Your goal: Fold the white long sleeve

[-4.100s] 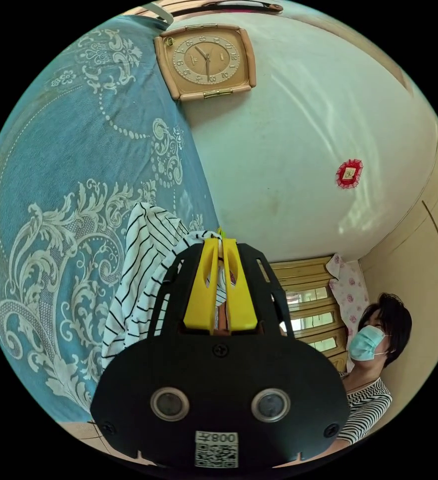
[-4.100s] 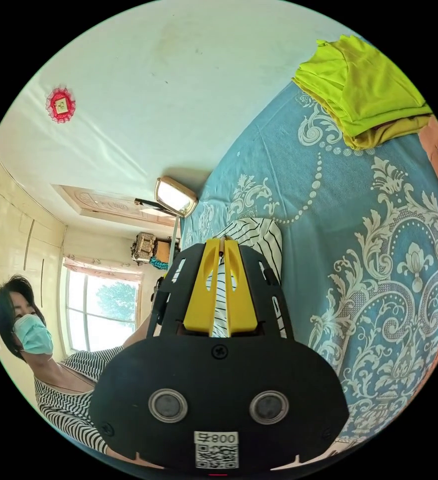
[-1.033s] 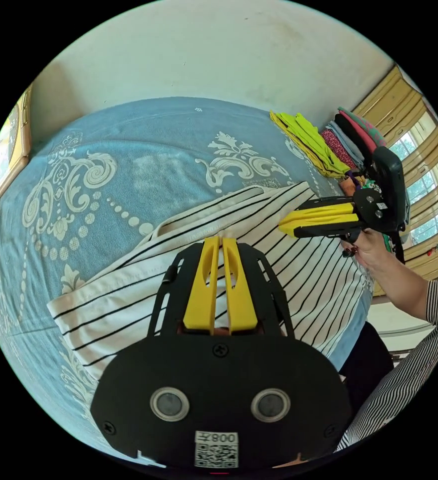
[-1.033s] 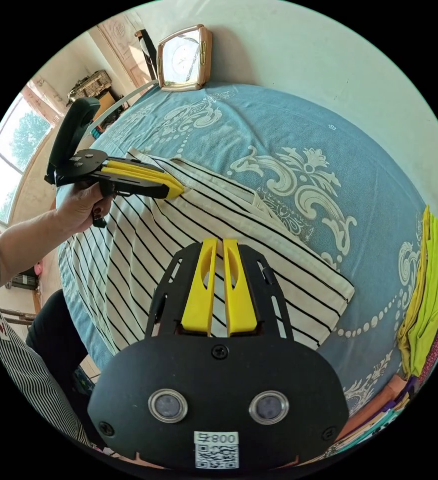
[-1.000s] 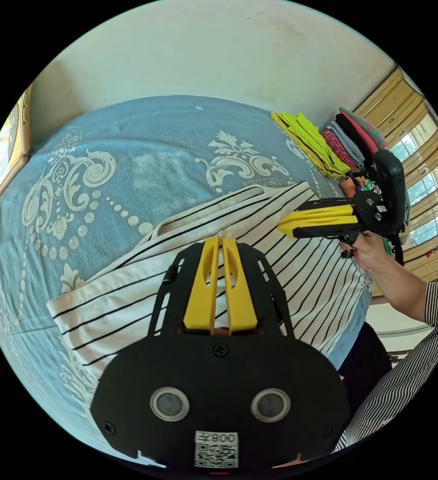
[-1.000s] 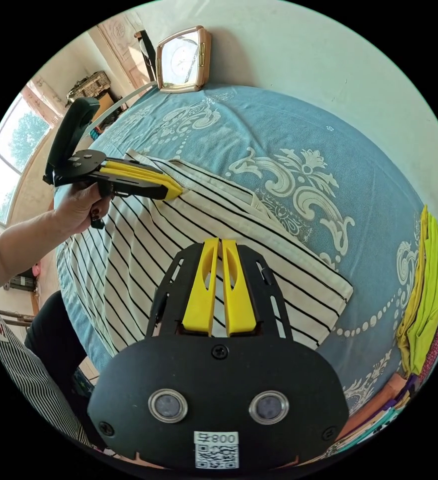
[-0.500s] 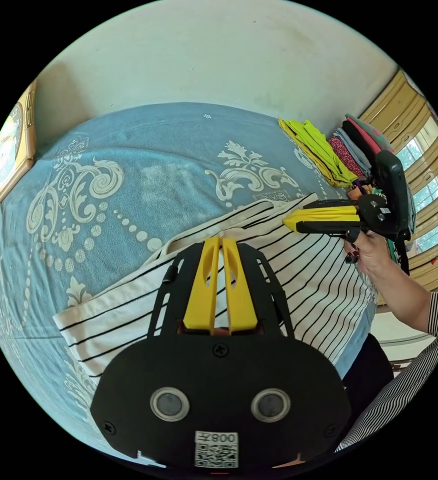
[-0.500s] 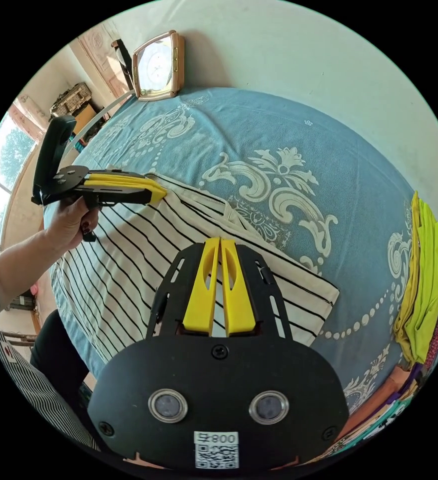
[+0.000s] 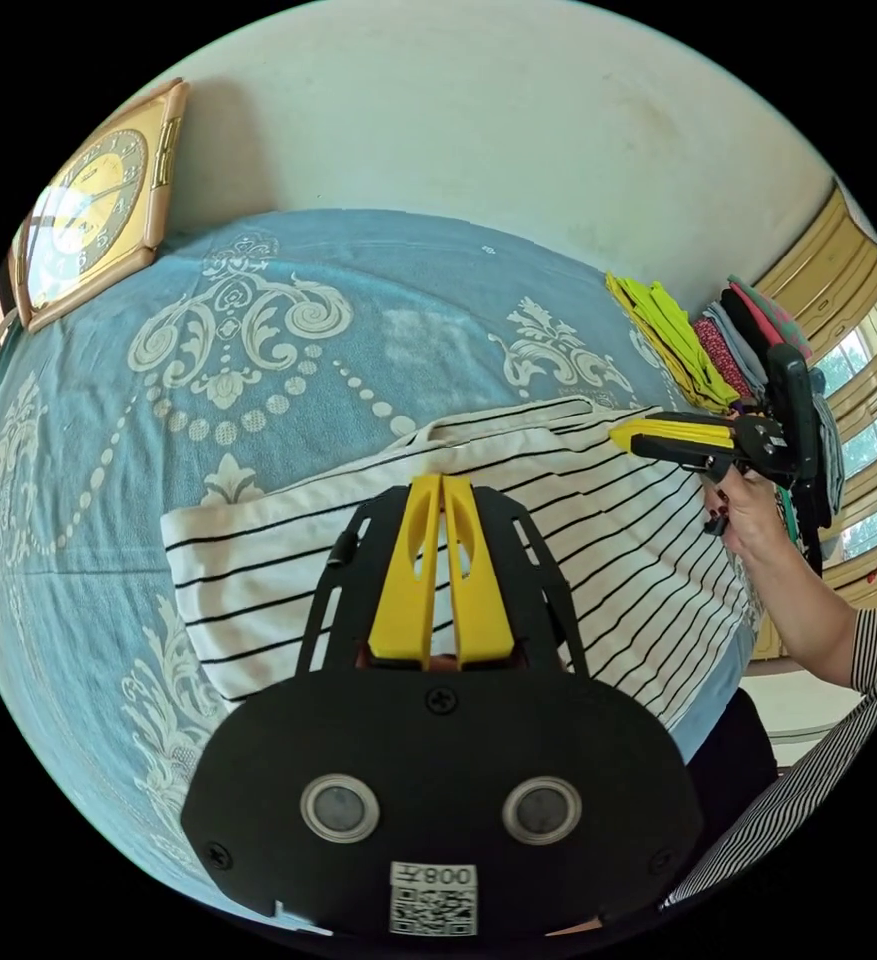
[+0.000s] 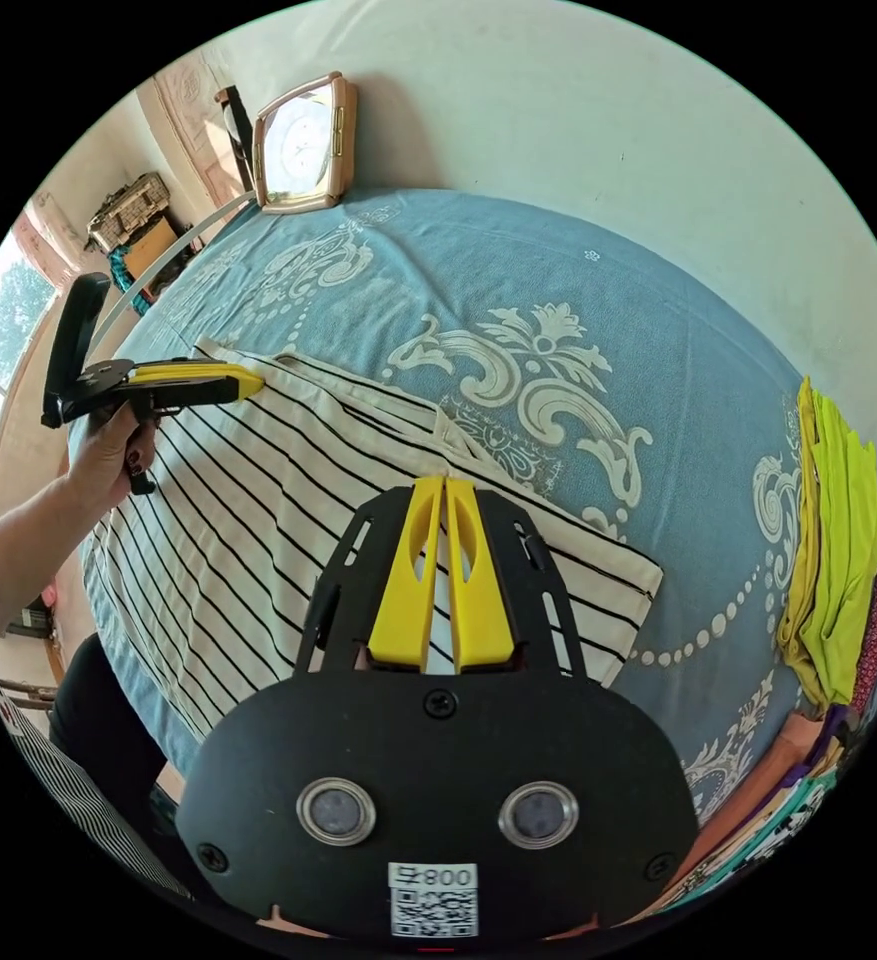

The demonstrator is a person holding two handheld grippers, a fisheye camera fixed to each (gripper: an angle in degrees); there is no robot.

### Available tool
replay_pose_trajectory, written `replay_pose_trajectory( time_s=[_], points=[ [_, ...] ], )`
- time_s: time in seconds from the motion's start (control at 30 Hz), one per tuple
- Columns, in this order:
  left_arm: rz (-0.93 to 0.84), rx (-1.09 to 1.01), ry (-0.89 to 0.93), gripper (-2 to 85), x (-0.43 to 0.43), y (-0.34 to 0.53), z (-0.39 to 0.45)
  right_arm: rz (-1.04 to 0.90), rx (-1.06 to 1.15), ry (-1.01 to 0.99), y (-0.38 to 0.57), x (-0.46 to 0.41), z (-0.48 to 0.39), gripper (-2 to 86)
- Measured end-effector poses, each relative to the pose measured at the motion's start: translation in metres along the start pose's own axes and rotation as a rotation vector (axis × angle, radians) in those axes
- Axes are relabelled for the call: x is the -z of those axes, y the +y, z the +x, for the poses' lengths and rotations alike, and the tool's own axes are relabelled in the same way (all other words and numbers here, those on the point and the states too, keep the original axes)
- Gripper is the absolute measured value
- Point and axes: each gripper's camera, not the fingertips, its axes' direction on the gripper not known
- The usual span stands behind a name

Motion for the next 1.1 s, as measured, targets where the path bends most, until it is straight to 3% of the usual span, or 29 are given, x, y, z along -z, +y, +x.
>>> replay_pose_trajectory(
  time_s=[0.6, 0.77, 1.1],
  points=[
    [0.118, 0.061, -0.010, 0.2, 0.119, 0.099, -0.094, 0.103, -0.133, -0.078, 0.087, 0.064, 0.064, 0.1],
    [0.012, 0.159, -0.105, 0.2, 0.129, 0.139, -0.149, 0.007, -0.217, -0.051, 0.125, 0.045, 0.100, 0.1],
    [0.093, 0.247, 0.006, 0.8, 0.209, 0.210, -0.204, 0.054, -0.250, -0.059, 0.181, 0.080, 0.126, 0.1]
  ],
)
